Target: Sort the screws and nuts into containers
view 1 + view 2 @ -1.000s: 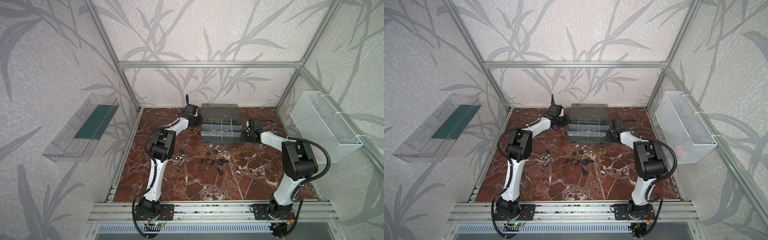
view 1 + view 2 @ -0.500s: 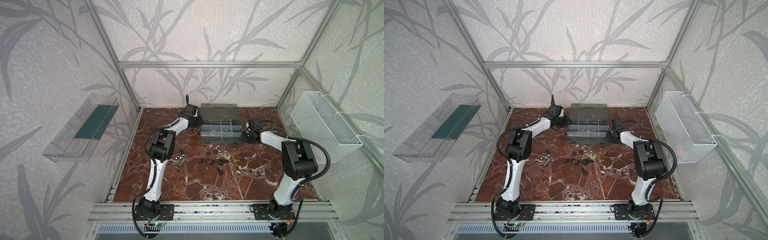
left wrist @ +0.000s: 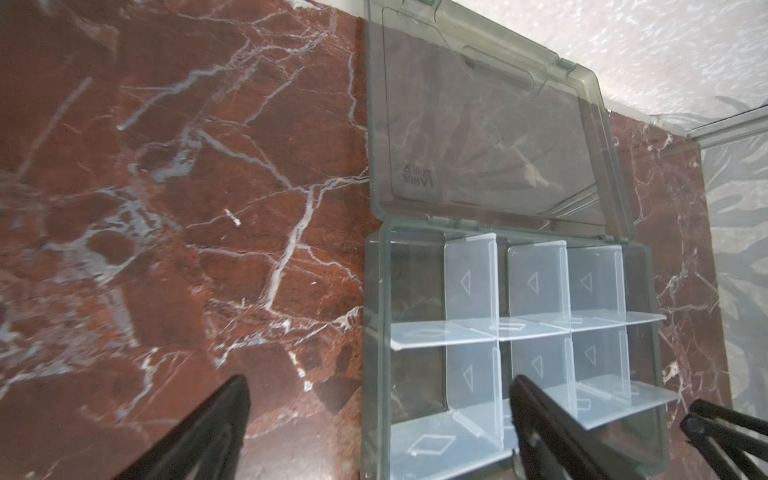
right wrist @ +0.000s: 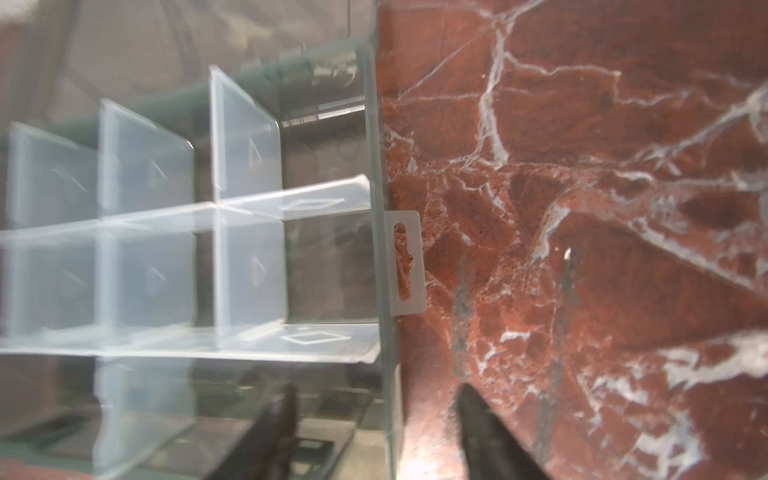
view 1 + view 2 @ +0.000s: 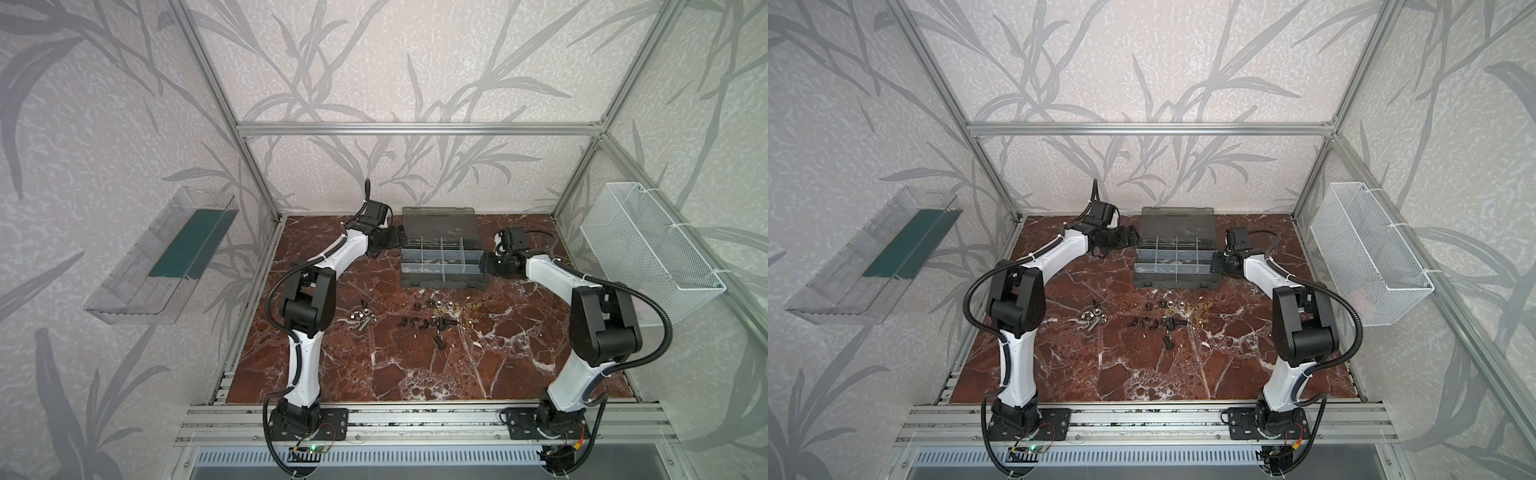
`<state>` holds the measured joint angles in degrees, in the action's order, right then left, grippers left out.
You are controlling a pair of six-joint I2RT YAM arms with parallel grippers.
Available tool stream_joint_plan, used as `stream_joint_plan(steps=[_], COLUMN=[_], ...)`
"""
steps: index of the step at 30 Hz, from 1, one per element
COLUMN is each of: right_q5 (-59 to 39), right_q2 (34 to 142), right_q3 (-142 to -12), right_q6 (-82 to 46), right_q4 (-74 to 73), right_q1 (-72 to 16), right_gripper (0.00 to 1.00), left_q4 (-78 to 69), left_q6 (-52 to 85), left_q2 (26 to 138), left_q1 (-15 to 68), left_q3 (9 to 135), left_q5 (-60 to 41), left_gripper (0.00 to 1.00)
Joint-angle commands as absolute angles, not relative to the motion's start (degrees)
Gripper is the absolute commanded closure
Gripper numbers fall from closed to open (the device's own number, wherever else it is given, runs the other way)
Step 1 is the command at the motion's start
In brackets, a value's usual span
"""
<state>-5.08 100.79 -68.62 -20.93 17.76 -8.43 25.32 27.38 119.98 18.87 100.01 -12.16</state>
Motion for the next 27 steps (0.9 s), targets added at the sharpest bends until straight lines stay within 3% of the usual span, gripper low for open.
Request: stream_joint_plan(steps=[1,4,9,14,19,27], right_q5=[-6.08,-2.79,-9.24,-17.18,-13.47,-2.54], right_q2=[95.71,93.25,90.88,87.79,86.35,83.85], right_q3=[-68.23,-68.24,-69.19,-64.18,-65.77,-66.63], right_q6=[-20.36,-23.58,-24.95,-26.28,-22.72,-18.06], right_q4=[17.31,18.64,20.72,13.17,16.27,20.31], right_q1=[-7.74,-7.2,-4.07,-3.14,-8.05,-21.46], right_gripper=[0.01,0.01,0.01,0.01,0.01,0.01], left_q4=[32.94,37.32,42.43,42.31,52.53,48.68], left_q6=[22.59,19.11,13.68,13.03,17.96,26.79], left_q2=[115.47,112.72,107.54,103.37,104.61,93.97], left_q1=[18.85,19.13,19.59,19.34,16.56,16.23], left_q3=[99.32,99.25,97.58,93.96,96.14,81.29], left_q5=[-7.37,-3.24,3.29,12.01,4.09,6.55], left_gripper=[0.01,0.01,0.01,0.0,0.01,0.01])
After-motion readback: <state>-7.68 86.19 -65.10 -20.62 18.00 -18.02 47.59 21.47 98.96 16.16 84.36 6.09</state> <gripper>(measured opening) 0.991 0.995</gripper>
